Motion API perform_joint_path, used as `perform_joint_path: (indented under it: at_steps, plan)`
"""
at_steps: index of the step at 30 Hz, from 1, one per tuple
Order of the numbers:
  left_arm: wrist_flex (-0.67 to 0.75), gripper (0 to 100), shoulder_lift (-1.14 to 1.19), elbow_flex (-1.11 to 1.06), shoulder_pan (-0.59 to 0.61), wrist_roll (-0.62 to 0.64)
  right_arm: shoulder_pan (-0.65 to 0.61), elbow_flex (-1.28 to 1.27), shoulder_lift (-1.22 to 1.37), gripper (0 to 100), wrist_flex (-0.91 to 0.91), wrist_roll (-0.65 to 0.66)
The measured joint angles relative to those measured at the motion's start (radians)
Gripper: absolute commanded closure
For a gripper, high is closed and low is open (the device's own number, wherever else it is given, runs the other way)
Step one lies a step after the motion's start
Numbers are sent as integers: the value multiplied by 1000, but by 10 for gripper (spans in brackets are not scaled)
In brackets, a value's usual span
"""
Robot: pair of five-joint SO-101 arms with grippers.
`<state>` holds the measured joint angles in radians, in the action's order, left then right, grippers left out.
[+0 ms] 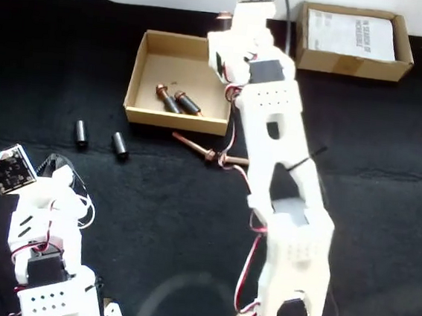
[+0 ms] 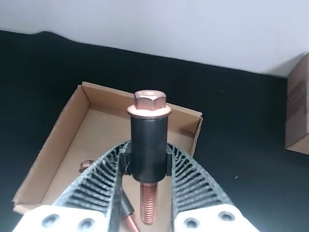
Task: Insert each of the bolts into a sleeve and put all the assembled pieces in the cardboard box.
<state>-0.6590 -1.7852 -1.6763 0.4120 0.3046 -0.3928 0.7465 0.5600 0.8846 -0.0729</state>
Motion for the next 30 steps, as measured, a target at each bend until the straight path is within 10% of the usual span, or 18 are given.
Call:
perform_joint_path:
  at_steps: [30]
  plan:
    - [0,976,0,0,-3,0,-68,497,534,885,296,146]
